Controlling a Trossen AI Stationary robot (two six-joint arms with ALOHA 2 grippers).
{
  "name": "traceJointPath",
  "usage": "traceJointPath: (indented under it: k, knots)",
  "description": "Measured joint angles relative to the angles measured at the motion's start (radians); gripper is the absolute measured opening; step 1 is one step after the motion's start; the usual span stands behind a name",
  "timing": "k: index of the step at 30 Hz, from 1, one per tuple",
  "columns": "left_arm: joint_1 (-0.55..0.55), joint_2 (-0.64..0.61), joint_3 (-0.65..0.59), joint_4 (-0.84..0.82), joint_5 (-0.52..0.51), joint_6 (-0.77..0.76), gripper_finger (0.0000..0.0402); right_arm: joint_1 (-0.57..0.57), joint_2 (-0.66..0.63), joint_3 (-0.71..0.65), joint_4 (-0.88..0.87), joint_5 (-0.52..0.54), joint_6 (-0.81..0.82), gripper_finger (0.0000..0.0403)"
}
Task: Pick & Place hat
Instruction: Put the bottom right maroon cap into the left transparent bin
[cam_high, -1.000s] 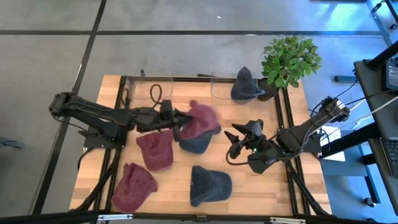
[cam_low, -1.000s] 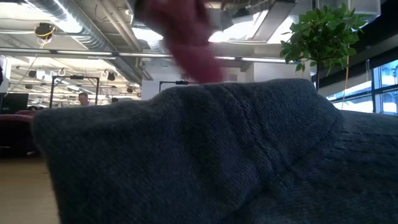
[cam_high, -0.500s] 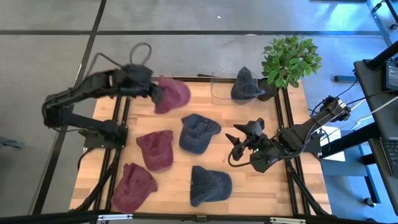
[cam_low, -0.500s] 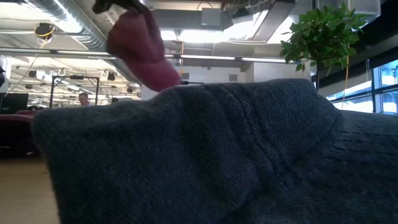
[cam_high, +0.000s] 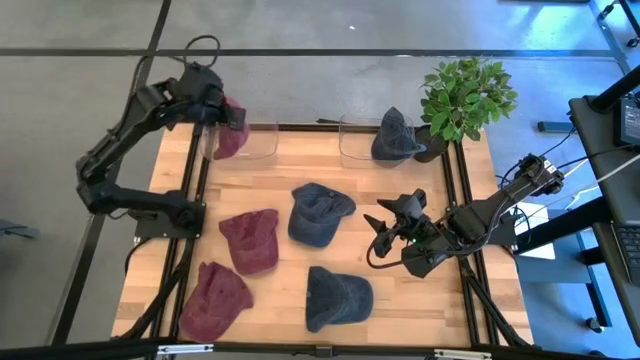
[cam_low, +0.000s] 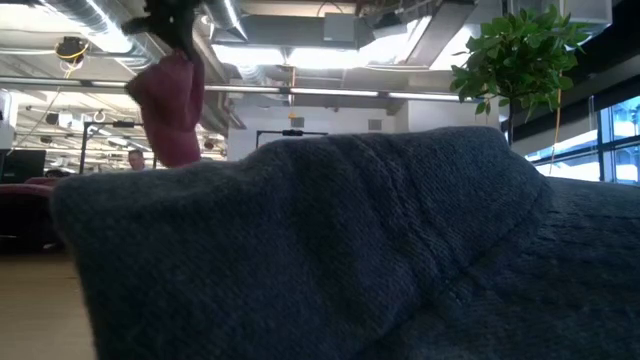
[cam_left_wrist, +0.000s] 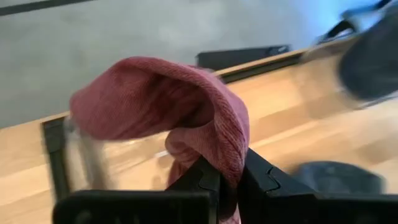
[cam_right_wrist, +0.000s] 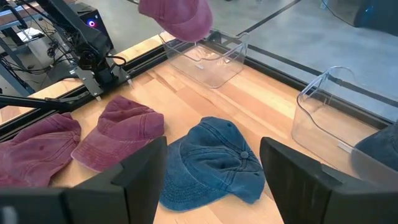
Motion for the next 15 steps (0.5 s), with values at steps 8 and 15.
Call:
traceJointPath:
  k: [8, 15]
  knots:
    - [0.117, 0.154, 0.0, -0.05, -0.018, 0.086, 0.0016, 0.0, 0.0, 0.0, 0.0, -0.001, 0.003, 0.0257]
    - [0.19, 0.292, 0.0, -0.152, -0.064, 0.091, 0.0017, 0.0, 0.0, 0.0, 0.001, -0.001, 0.008, 0.0257]
